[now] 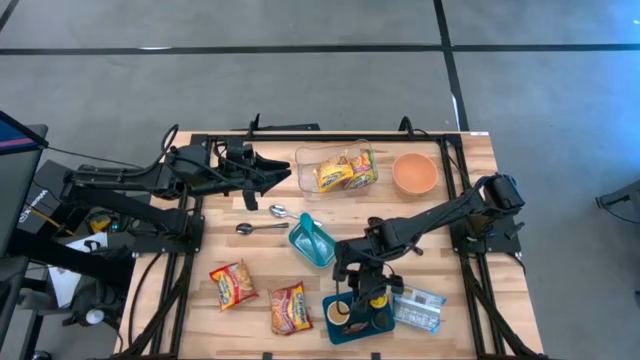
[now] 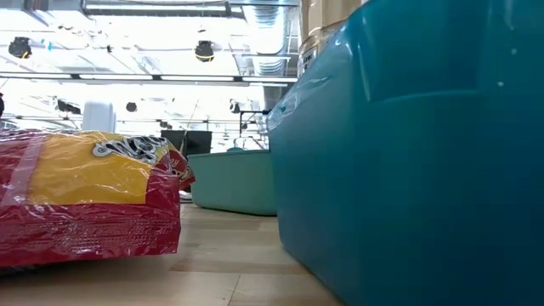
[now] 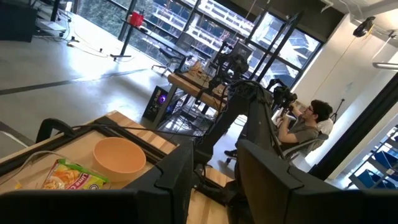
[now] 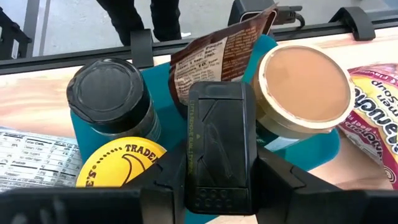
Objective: Pick & Place Food Item
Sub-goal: Put the black seasoning can into the blue bin
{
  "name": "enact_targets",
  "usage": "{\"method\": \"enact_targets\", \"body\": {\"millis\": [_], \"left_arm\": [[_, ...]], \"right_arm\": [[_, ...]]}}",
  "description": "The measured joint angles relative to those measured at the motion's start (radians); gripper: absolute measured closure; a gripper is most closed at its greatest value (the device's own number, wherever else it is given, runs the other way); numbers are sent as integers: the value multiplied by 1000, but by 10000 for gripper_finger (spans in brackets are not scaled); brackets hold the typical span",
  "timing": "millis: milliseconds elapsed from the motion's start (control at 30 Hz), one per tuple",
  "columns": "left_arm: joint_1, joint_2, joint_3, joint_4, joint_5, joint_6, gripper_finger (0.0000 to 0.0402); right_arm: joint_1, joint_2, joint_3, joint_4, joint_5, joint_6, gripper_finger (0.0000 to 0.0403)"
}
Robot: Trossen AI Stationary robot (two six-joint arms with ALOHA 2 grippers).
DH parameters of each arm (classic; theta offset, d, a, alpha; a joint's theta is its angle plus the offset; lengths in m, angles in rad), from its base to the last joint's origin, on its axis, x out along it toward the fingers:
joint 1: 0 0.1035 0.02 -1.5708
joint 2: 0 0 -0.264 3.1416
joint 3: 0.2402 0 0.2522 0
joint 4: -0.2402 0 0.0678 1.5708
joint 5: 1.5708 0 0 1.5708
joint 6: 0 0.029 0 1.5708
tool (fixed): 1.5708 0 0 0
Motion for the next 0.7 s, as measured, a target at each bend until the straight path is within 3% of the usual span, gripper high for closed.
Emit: {"method": "enact_targets", "body": {"millis": [700], "left_arm": [[0, 0, 0, -1, -2, 0, 279]], "right_arm": [[-13, 0, 2, -12, -2, -139, 282]]}}
